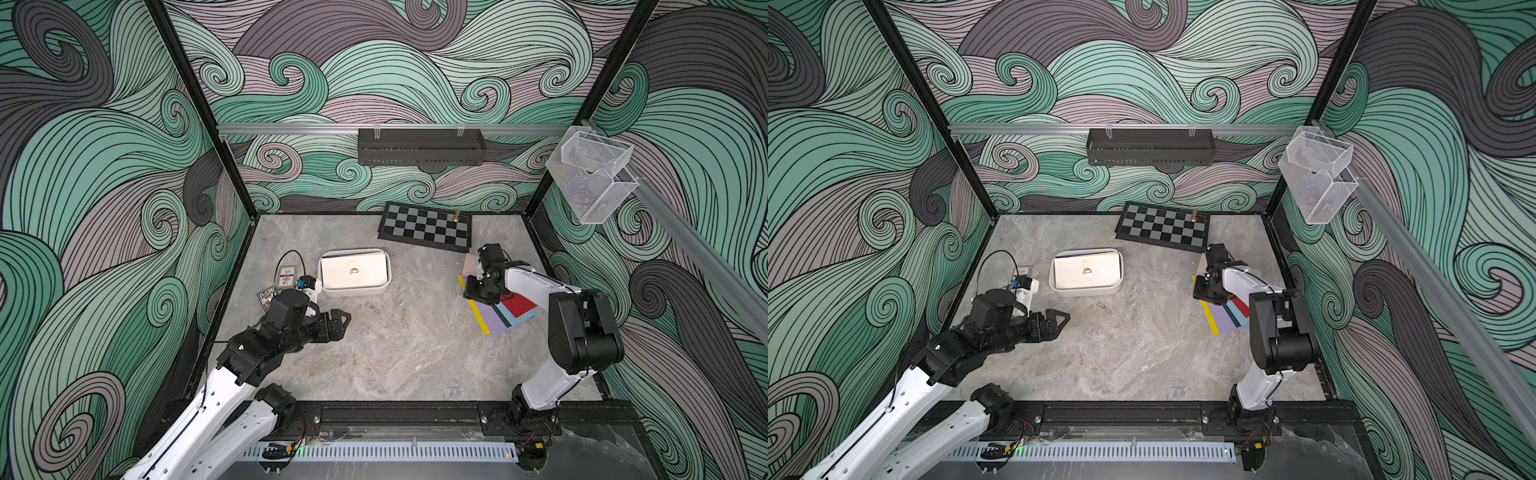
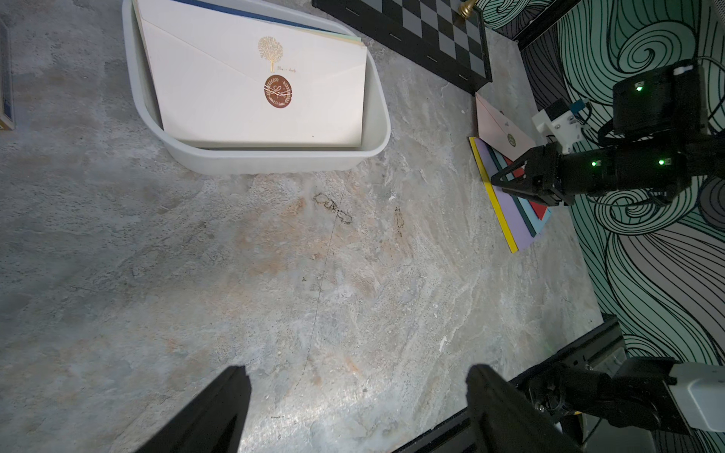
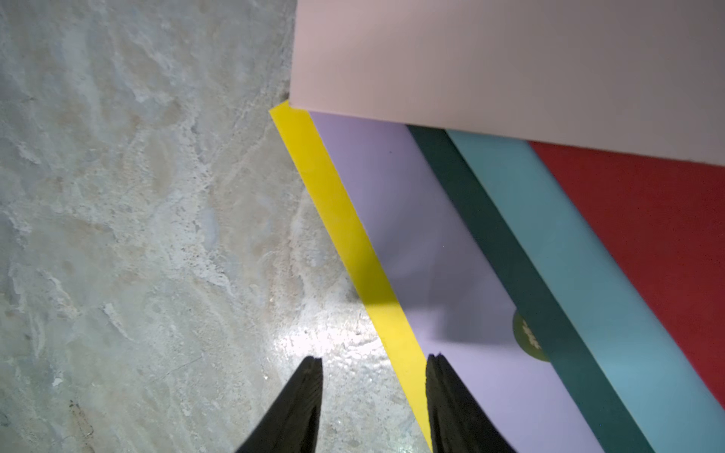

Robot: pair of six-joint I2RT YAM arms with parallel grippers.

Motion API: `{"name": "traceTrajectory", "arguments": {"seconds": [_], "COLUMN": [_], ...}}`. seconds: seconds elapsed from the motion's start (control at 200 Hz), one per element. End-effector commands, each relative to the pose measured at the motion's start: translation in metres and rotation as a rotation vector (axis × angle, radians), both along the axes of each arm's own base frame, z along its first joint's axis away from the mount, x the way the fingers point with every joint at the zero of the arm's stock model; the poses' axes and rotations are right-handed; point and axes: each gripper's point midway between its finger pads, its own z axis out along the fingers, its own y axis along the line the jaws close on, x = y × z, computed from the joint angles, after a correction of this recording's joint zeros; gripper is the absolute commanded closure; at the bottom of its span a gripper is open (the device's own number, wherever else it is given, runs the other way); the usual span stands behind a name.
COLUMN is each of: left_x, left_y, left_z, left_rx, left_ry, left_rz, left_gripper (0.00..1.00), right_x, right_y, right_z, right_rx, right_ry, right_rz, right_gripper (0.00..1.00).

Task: Put the sealed envelopes into the storage box
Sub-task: Move the envelope to the center of the board.

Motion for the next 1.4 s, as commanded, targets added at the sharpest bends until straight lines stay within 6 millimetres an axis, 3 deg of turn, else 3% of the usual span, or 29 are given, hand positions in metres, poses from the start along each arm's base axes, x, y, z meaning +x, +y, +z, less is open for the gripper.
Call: {"name": "traceTrajectory", "arguments": {"seconds": [0.0, 0.315, 0.445, 0.56, 0.645, 0.886, 1.056, 1.201, 1.321, 1.396], "left_x": [0.000, 0.000, 0.000, 0.000, 0.000, -0.001, 0.000, 0.001, 0.000, 0.000], "left_y": [-0.004, -0.006, -0.006, -0.006, -0.006, -0.007, -0.008, -0.008, -0.008, -0.008], "left_z": [0.004, 0.005, 0.005, 0.004, 0.004, 0.005, 0.005, 0.005, 0.007, 0.007], "left_rx": [-0.021, -0.028, -0.028, -0.029, -0.029, -0.034, -0.036, -0.034, -0.038, -0.041], "left_ry": [-0.011, -0.016, -0.016, -0.014, -0.013, -0.017, -0.017, -0.018, -0.023, -0.029], "left_rz": [-0.017, -0.026, -0.026, -0.026, -0.028, -0.032, -0.035, -0.038, -0.038, -0.039], "left_gripper": [0.10, 0.10, 0.10, 0.10, 0.10, 0.10, 0.10, 0.10, 0.10, 0.10], "right_x": [-0.005, -0.016, -0.009, 0.015, 0.033, 0.080, 0.086, 0.069, 0.039, 0.014], "right_y": [-0.005, -0.004, -0.002, -0.024, -0.044, -0.095, -0.121, -0.106, -0.075, -0.045], "right_z": [-0.007, -0.014, 0.007, 0.038, 0.048, 0.038, 0.013, -0.008, -0.022, -0.025], "right_rx": [0.013, 0.047, 0.056, 0.040, 0.027, -0.005, -0.006, 0.057, 0.109, 0.128], "right_ry": [0.021, 0.055, 0.013, -0.077, -0.097, -0.065, 0.021, 0.113, 0.227, 0.273], "right_rz": [-0.046, -0.065, -0.042, -0.104, -0.165, -0.313, -0.387, -0.398, -0.334, -0.264], "right_gripper": [0.52, 0.50, 0.51, 0.49, 0.49, 0.48, 0.47, 0.47, 0.48, 0.48]}}
